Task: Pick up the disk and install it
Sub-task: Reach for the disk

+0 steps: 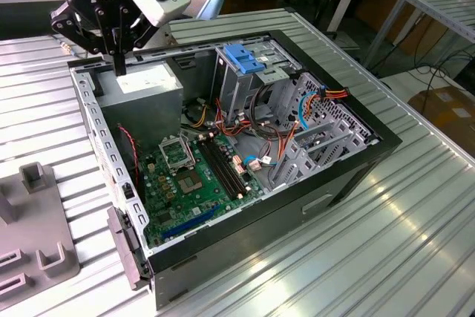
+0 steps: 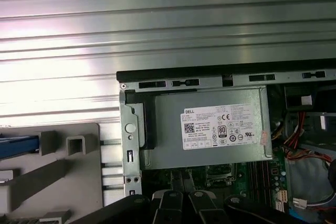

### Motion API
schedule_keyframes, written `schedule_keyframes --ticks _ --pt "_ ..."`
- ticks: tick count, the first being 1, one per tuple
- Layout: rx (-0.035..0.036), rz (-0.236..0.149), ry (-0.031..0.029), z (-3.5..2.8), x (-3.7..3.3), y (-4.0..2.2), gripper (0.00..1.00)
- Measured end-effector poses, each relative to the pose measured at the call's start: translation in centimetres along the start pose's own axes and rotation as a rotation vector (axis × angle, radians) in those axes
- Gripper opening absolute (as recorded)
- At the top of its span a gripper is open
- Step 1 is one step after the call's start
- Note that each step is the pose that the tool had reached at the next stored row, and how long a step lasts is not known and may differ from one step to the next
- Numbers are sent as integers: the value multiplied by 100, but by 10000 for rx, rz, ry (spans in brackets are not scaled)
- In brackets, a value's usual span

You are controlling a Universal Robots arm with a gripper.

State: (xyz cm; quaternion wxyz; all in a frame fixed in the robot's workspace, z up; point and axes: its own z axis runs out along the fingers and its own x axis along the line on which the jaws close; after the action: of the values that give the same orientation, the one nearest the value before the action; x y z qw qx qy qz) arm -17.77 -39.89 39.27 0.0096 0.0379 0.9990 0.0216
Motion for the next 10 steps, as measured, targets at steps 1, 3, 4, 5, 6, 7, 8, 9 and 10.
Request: schedule_keyframes --ticks 1,3,4,5,6,7,8,9,10 --pt "0 0 0 0 34 -3 10" --pt "0 1 0 0 72 -5 10" --pt "0 1 0 0 106 -8 10" --pt "-1 1 0 0 140 -11 10" --pt "-1 0 -1 0 170 -13 10" --pt "-1 0 0 0 189 -14 10" --pt "-1 0 -1 -1 229 -18 10" --pt "0 1 0 -2 255 -19 10" --pt "0 2 0 -2 273 -20 10"
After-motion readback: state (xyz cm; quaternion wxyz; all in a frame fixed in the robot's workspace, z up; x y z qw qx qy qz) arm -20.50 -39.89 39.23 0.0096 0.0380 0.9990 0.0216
